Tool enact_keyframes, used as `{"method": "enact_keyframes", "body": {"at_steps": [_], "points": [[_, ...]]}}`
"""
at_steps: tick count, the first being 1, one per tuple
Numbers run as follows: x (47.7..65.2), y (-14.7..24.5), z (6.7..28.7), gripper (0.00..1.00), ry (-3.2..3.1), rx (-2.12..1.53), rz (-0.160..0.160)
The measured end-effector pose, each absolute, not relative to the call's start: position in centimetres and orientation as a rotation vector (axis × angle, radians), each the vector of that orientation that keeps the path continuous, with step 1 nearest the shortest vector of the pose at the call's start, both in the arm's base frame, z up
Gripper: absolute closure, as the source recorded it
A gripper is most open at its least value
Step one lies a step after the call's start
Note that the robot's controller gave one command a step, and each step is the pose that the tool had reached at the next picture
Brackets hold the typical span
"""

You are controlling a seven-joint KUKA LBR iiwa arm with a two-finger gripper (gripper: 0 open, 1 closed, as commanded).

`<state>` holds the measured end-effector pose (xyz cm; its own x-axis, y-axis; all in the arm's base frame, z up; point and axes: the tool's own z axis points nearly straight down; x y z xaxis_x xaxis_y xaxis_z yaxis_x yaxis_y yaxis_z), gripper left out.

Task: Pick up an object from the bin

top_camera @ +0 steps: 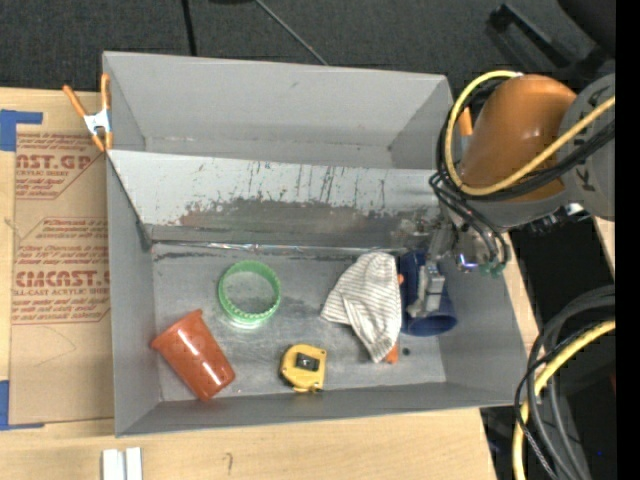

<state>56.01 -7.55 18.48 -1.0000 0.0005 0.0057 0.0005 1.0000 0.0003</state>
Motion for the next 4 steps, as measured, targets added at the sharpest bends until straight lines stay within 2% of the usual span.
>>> {"method": "enact_keyframes", "body": {"at_steps": [1, 2, 3, 4], "points": [[56.2, -7.5, 18.9, 0.0, -3.143, 0.001, 0.001], [56.6, -6.3, 15.0, 0.0, -3.152, 0.051, 0.004], [55.8, -3.2, 8.8, 1.0, -3.131, 0.29, -0.002], [55.8, -3.2, 8.8, 1.0, -3.131, 0.29, -0.002]]}}
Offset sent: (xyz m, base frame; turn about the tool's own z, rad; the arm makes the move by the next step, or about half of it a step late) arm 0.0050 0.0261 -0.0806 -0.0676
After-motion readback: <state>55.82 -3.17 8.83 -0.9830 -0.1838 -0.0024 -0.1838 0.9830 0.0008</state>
